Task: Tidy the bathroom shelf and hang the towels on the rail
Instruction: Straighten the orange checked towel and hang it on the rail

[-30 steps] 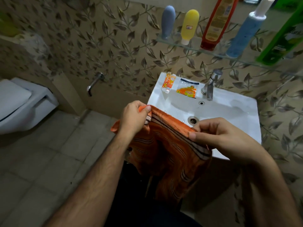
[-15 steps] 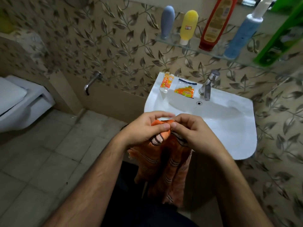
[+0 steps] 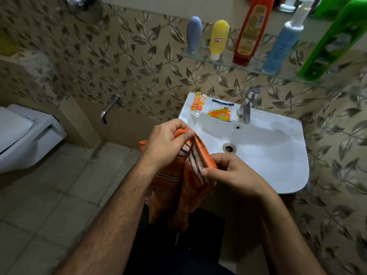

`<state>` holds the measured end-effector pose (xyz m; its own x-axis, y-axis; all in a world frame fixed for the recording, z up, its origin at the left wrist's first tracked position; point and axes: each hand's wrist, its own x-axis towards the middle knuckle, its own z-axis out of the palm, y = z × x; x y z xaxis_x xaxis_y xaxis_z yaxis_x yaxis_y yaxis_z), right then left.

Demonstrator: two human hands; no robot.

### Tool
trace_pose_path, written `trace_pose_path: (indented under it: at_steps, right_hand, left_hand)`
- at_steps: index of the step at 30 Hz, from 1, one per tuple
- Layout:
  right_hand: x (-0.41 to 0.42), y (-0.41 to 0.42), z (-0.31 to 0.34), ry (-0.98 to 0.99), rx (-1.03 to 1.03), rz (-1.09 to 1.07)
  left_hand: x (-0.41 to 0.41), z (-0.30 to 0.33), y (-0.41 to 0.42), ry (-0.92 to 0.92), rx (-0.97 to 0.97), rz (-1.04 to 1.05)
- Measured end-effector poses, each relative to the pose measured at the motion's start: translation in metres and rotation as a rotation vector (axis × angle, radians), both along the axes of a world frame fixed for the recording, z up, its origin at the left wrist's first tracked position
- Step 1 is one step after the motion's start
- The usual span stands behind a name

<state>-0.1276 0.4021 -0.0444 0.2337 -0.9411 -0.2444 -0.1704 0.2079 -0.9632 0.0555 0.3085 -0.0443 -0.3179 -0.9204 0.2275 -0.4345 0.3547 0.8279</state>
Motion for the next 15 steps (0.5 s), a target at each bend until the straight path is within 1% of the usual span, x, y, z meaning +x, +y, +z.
trace_pose_path:
  at_steps: [2,3,5,7,9,12,15]
  right_hand:
    - [-0.004,0.004,0.001,-0.166,0.084,0.093]
    - [-0.009,0.007,0.003,-0.217,0.111,0.138]
    - [-0.018,0.009,0.008,-0.247,0.118,0.127]
    - [-0.026,0.010,0.014,-0.204,0.082,0.036]
    - [-0.030,0.007,0.019,-0.102,-0.015,-0.102]
    - [-0.019,-0.003,0.021,0.050,-0.130,-0.295]
    - [-0.003,-0.011,0.016,0.109,-0.179,-0.326]
  left_hand:
    - [0.003,-0.005,-0.004,-0.024,-0.016,0.067]
    - [0.006,-0.008,-0.008,-0.021,-0.021,0.127]
    - [0.015,-0.016,-0.017,0.002,0.000,0.235]
    - [0.022,-0.024,-0.024,-0.014,0.042,0.263]
    - [0.024,-0.030,-0.024,0.002,0.101,0.253]
    - [0.023,-0.038,-0.019,0.124,0.218,0.233]
    - [0.021,-0.039,-0.010,0.279,0.340,0.133]
